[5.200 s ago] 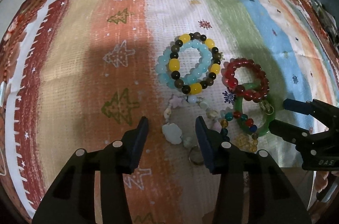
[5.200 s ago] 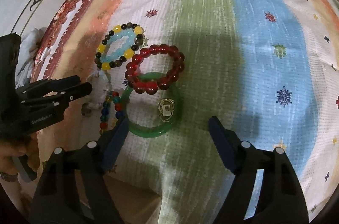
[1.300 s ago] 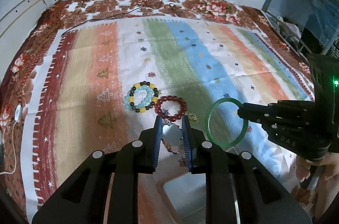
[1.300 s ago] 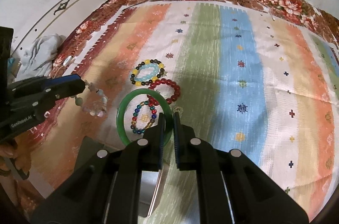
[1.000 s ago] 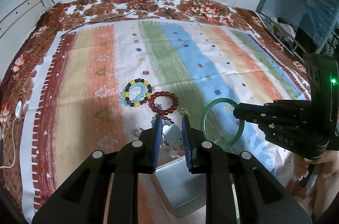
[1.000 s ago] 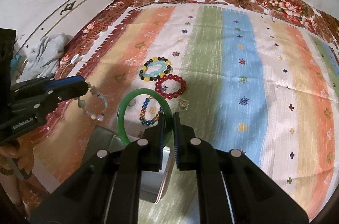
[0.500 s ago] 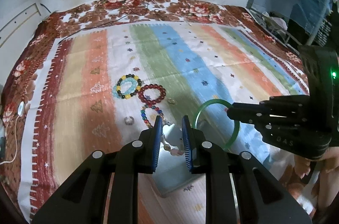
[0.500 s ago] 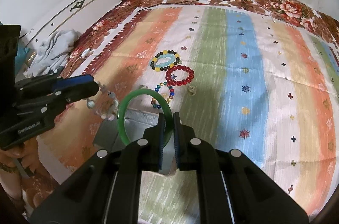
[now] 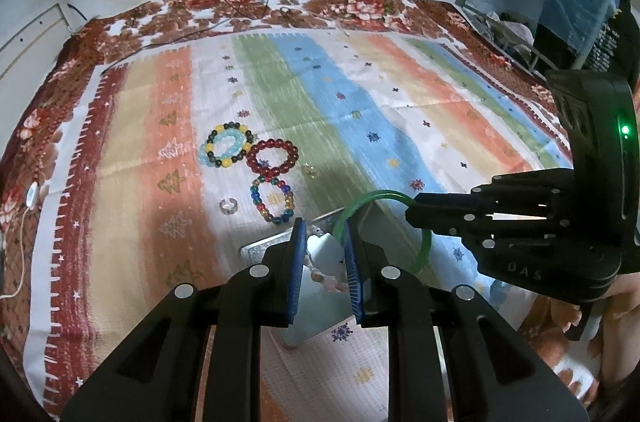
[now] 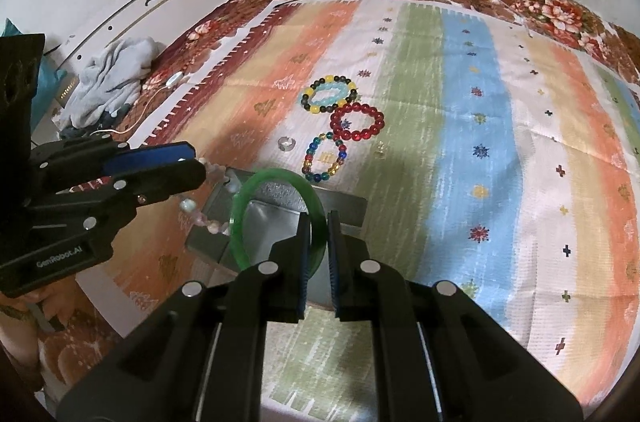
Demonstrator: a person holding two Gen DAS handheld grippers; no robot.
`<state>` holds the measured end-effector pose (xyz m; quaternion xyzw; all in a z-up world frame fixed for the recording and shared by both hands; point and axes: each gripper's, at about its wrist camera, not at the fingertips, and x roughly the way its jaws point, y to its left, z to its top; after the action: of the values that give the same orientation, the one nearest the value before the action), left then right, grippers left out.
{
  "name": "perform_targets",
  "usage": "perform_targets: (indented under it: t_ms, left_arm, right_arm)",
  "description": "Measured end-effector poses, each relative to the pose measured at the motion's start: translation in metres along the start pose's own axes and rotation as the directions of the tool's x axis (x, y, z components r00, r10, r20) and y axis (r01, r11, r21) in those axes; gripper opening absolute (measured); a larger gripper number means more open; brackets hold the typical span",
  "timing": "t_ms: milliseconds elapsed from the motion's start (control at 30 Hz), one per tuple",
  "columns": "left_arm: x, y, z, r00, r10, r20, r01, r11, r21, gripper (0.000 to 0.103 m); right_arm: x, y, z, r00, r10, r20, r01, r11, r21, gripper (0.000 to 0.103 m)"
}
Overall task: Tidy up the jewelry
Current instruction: 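Carry the bangle and white charm into the silver tin and open both tools, then move the left tool to the silver ring while the right tool moves to the gold charm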
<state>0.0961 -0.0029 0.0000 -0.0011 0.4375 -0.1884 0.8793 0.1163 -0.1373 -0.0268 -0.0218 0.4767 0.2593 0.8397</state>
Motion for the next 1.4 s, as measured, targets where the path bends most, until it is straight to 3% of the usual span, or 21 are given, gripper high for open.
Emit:
perform_targets:
  t_ms: [67,100,133,167,600,733,1200,1400]
  left_arm:
    - [0.004,0.003,0.000,1.000,-0.005,-0.012,0.005,1.000,-0.009,0.023]
    - [0.006,0.004,0.000,1.000,-0.002,-0.018,0.001,1.000,-0.017,0.039]
    - [0.006,0.005,0.000,1.000,0.008,-0.017,-0.008,1.000,-0.021,0.047]
    - [0.006,0.006,0.001,1.000,0.015,-0.013,-0.015,1.000,-0.022,0.052]
    - [0.017,0.048,0.015,0.996,0.083,-0.028,-0.086,0.990,-0.113,0.052]
    - [0.029,0.056,0.020,0.993,0.105,-0.052,-0.111,0.987,-0.112,0.052]
    - [0.053,0.075,0.032,0.982,0.146,-0.116,-0.159,0.981,-0.109,0.052]
    - [0.067,0.076,0.035,0.977,0.155,-0.149,-0.168,0.982,-0.082,0.052]
  right_arm:
    - [0.004,-0.003,0.000,1.000,0.008,-0.013,-0.008,1.000,0.019,0.018]
    - [0.006,-0.005,0.001,1.000,-0.001,-0.018,0.002,1.000,0.023,0.026]
    - [0.006,-0.006,0.000,1.000,-0.004,-0.018,0.005,1.000,0.021,0.040]
    - [0.008,-0.007,0.000,1.000,-0.010,-0.021,0.010,1.000,0.019,0.044]
    - [0.013,-0.021,0.006,1.000,-0.021,-0.021,0.022,0.998,0.051,0.046]
    - [0.016,-0.023,0.014,1.000,-0.015,-0.021,0.016,0.998,0.057,0.052]
    - [0.035,-0.036,0.036,0.999,-0.028,-0.024,0.029,0.997,0.066,0.056]
    - [0.048,-0.045,0.045,0.999,0.006,-0.052,-0.001,0.995,0.096,0.057]
